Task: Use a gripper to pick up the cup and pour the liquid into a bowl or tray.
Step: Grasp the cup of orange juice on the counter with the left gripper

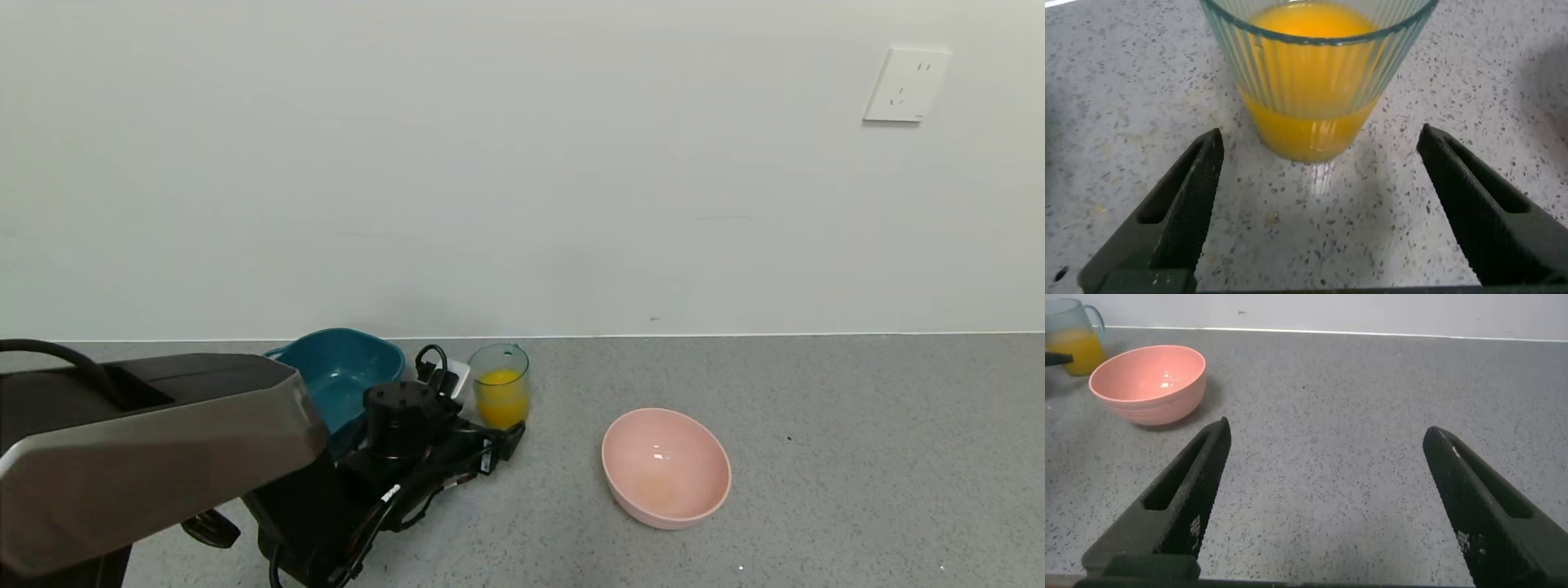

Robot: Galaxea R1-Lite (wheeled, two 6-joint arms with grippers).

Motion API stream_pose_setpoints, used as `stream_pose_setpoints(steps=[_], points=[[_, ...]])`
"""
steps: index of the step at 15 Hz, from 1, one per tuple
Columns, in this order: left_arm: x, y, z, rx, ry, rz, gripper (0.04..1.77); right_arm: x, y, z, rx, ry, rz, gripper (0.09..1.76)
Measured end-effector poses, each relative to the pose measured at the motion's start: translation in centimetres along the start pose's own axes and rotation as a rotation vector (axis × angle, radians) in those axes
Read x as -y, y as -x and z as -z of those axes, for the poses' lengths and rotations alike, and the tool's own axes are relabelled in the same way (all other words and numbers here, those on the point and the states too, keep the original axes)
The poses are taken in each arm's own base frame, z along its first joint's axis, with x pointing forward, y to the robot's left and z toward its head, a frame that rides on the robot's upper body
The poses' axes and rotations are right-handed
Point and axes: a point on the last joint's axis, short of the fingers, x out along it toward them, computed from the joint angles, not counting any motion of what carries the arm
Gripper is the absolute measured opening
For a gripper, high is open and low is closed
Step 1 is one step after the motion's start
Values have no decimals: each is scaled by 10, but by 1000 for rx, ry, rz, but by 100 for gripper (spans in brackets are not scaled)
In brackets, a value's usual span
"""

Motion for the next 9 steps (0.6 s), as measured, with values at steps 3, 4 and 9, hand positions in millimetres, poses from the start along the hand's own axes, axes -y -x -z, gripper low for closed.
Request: stream_pose_setpoints(steps=[3,4,9], points=[[0,-9,9,7,5,4,172,0,0,0,0,0,0,171],[0,-12,10,23,10,3,172,0,0,0,0,0,0,171],[0,-24,15,44,24,-8,172,0,0,0,0,0,0,171]])
